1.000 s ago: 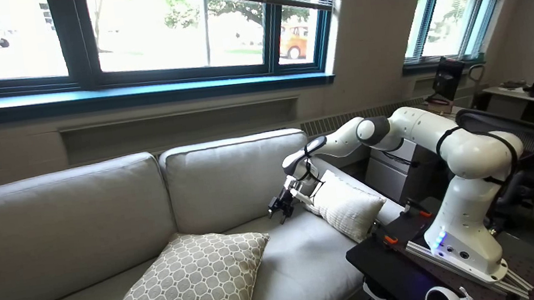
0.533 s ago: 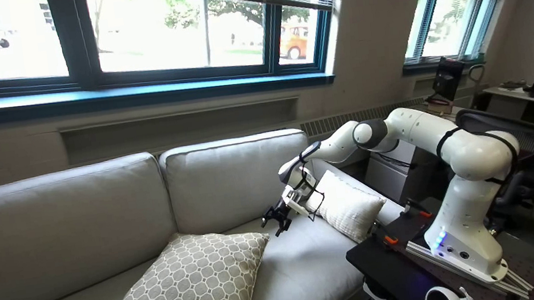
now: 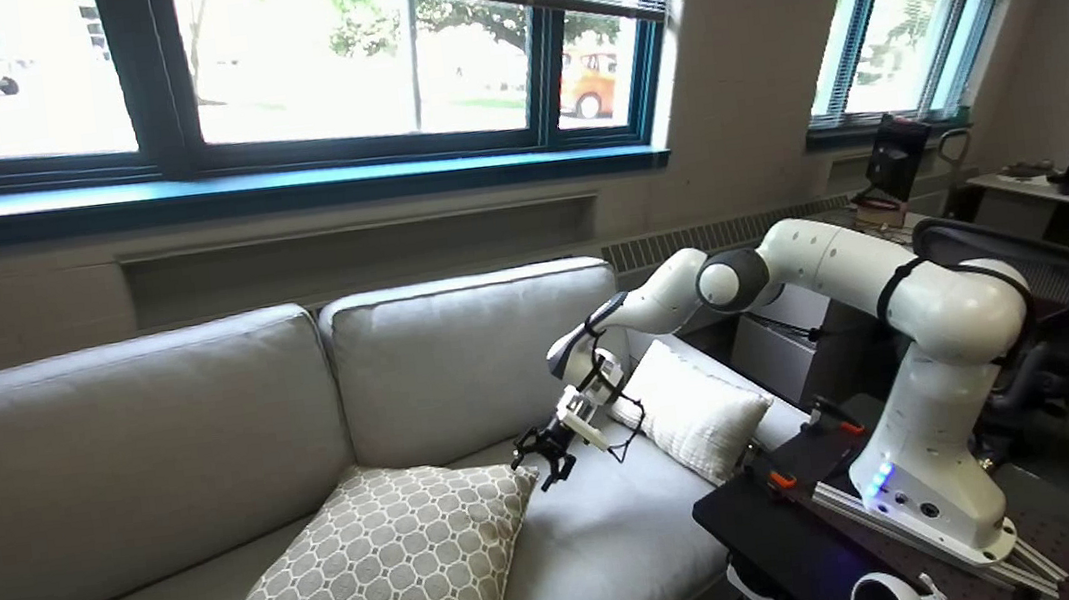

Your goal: Put the two pillows on the right end of the chair

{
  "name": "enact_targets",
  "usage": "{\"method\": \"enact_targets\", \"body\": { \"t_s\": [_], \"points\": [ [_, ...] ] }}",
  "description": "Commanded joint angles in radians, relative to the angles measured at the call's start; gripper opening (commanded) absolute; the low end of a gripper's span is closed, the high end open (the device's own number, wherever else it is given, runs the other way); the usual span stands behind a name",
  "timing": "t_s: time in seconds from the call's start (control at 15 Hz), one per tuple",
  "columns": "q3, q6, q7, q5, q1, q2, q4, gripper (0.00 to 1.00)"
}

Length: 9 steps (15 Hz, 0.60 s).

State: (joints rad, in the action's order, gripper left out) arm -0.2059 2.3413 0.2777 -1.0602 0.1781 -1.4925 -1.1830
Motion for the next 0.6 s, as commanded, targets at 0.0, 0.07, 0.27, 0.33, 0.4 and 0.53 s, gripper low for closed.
{"method": "enact_targets", "body": {
  "t_s": [0.0,0.07,0.27,0.33,0.4,0.53],
  "points": [
    [0.026,-0.066,0.04,-0.157,-0.006,0.003,0.031,1.0],
    [0.032,-0.079,0.052,-0.201,-0.012,0.005,0.028,1.0],
    [0.082,-0.108,0.084,-0.292,-0.013,0.008,0.022,1.0],
    [0.099,-0.117,0.093,-0.309,-0.013,0.008,0.021,1.0],
    [0.053,-0.087,0.09,-0.246,-0.06,0.008,0.01,1.0],
    [0.062,-0.099,0.093,-0.232,-0.077,0.008,0.004,1.0]
  ]
}}
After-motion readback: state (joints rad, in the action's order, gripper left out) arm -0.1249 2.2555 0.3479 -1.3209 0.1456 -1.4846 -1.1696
